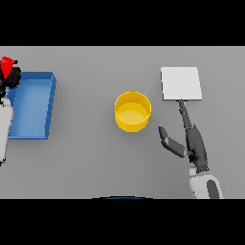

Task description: Pick up the red beaker and tilt it to pour out 1 green nut into yellow bowl. Pick up the yellow bowl and place it on the metallic measuring scale.

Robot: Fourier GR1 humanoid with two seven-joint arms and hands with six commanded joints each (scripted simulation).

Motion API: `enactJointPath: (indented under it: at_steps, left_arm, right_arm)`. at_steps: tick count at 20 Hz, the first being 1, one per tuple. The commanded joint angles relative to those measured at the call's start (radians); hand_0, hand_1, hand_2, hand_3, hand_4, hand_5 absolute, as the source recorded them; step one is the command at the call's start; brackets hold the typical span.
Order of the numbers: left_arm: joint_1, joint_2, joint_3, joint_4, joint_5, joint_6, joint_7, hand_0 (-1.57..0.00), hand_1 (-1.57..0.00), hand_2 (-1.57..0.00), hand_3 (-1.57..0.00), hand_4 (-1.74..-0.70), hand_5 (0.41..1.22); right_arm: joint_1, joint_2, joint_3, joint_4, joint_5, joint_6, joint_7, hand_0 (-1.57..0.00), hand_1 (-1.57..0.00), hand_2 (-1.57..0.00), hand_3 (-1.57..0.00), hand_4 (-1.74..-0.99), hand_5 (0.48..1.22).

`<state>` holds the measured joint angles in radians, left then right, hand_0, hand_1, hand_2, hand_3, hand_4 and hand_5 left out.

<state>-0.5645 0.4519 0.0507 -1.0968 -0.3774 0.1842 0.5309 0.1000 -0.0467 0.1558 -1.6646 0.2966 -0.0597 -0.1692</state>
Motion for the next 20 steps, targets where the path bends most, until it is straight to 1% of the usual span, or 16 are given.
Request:
enactJointPath:
  at_steps: [1, 2, 3, 4, 5, 6, 7, 9, 10, 12, 13, 14, 15, 16, 17, 20]
  left_arm:
    - [0.024, -0.009, -0.001, -0.021, 0.004, 0.005, 0.013, -1.57, -1.57, -1.57, -1.53, -1.74, 1.173]
    - [0.036, -0.018, 0.0, -0.032, 0.008, 0.009, 0.02, -1.57, -1.57, -1.57, -1.54, -1.74, 1.151]
    - [0.051, -0.023, -0.002, -0.058, 0.011, 0.008, 0.045, -1.57, -1.57, -1.57, -1.55, -1.74, 1.123]
    - [0.067, -0.024, -0.006, -0.079, 0.01, 0.004, 0.05, -1.57, -1.57, -1.57, -1.55, -1.74, 1.088]
    - [0.087, -0.024, -0.014, -0.086, 0.001, 0.006, 0.037, -1.57, -1.57, -1.57, -1.56, -1.74, 1.046]
    - [0.102, -0.023, -0.027, -0.105, -0.015, 0.007, 0.046, -1.57, -1.57, -1.57, -1.56, -1.71, 0.991]
    - [0.109, -0.011, -0.024, -0.099, -0.019, -0.001, 0.035, -1.57, -1.57, -1.57, -1.56, -1.65, 0.941]
    - [0.134, -0.014, -0.039, -0.125, -0.029, -0.011, 0.044, -1.57, -1.57, -1.56, -1.54, -1.4, 0.848]
    - [0.146, -0.013, -0.04, -0.145, -0.024, -0.017, 0.046, -1.57, -1.54, -1.5, -1.47, -1.28, 0.81]
    - [0.169, -0.003, -0.048, -0.184, -0.015, -0.046, 0.044, -1.39, -1.22, -1.21, -1.14, -1.07, 0.749]
    - [0.177, 0.002, -0.048, -0.187, -0.015, -0.054, 0.051, -1.21, -1.0, -1.02, -0.95, -1.0, 0.72]
    - [0.174, 0.0, -0.05, -0.192, -0.011, -0.062, 0.066, -0.97, -0.8, -0.82, -0.77, -0.96, 0.696]
    - [0.168, 0.01, -0.055, -0.184, -0.01, -0.084, 0.066, -0.77, -0.64, -0.65, -0.61, -0.92, 0.677]
    - [0.158, 0.016, -0.062, -0.165, -0.017, -0.097, 0.069, -0.62, -0.51, -0.52, -0.49, -0.89, 0.666]
    - [0.162, 0.017, -0.076, -0.149, -0.023, -0.111, 0.052, -0.49, -0.41, -0.42, -0.39, -0.86, 0.657]
    - [0.152, 0.022, -0.083, -0.11, -0.023, -0.126, 0.005, -0.25, -0.21, -0.21, -0.2, -0.81, 0.657]
  right_arm:
    - [0.004, 0.005, 0.003, 0.003, 0.002, -0.003, -0.012, 0.0, 0.0, 0.0, 0.0, -1.006, 0.647]
    - [0.003, 0.003, -0.003, 0.005, -0.002, -0.006, -0.024, 0.0, 0.0, 0.0, 0.0, -1.012, 0.65]
    - [0.005, -0.002, -0.002, -0.006, 0.001, -0.005, -0.019, 0.0, 0.0, 0.0, 0.0, -1.01, 0.65]
    - [-0.007, -0.002, -0.001, -0.004, 0.007, -0.008, -0.005, 0.0, 0.0, 0.0, 0.0, -1.012, 0.648]
    - [0.004, -0.001, 0.004, -0.009, 0.017, -0.013, -0.013, 0.0, 0.0, 0.0, 0.0, -1.013, 0.644]
    - [0.0, -0.008, -0.005, -0.002, 0.01, -0.01, -0.003, 0.0, 0.0, 0.0, 0.0, -1.017, 0.638]
    - [-0.002, -0.016, -0.012, -0.001, 0.003, -0.006, -0.003, 0.0, 0.0, 0.0, 0.0, -1.021, 0.636]
    - [-0.002, -0.015, -0.007, -0.007, 0.008, -0.007, -0.009, 0.0, 0.0, 0.0, 0.0, -1.017, 0.635]
    - [-0.009, -0.004, -0.005, 0.001, 0.008, -0.011, 0.0, 0.0, 0.0, 0.0, 0.0, -1.012, 0.634]
    - [-0.001, -0.003, -0.008, 0.003, -0.002, -0.007, -0.019, 0.0, 0.0, 0.0, 0.0, -1.007, 0.635]
    - [0.004, -0.006, -0.003, -0.013, 0.003, -0.007, -0.022, 0.0, 0.0, 0.0, 0.0, -1.004, 0.636]
    - [0.01, -0.009, -0.007, -0.016, -0.003, -0.004, -0.017, 0.0, 0.0, 0.0, 0.0, -1.004, 0.635]
    - [0.01, -0.012, -0.011, -0.018, -0.017, 0.006, -0.016, 0.0, 0.0, 0.0, 0.0, -1.005, 0.634]
    - [0.005, 0.0, -0.002, -0.024, -0.006, -0.002, -0.004, 0.0, 0.0, 0.0, 0.0, -1.008, 0.635]
    - [0.003, 0.002, 0.003, -0.025, 0.003, -0.006, -0.003, 0.0, 0.0, 0.0, 0.0, -1.009, 0.639]
    - [-0.008, -0.001, -0.002, -0.012, 0.007, -0.01, 0.009, 0.0, 0.0, 0.0, 0.0, -1.012, 0.639]
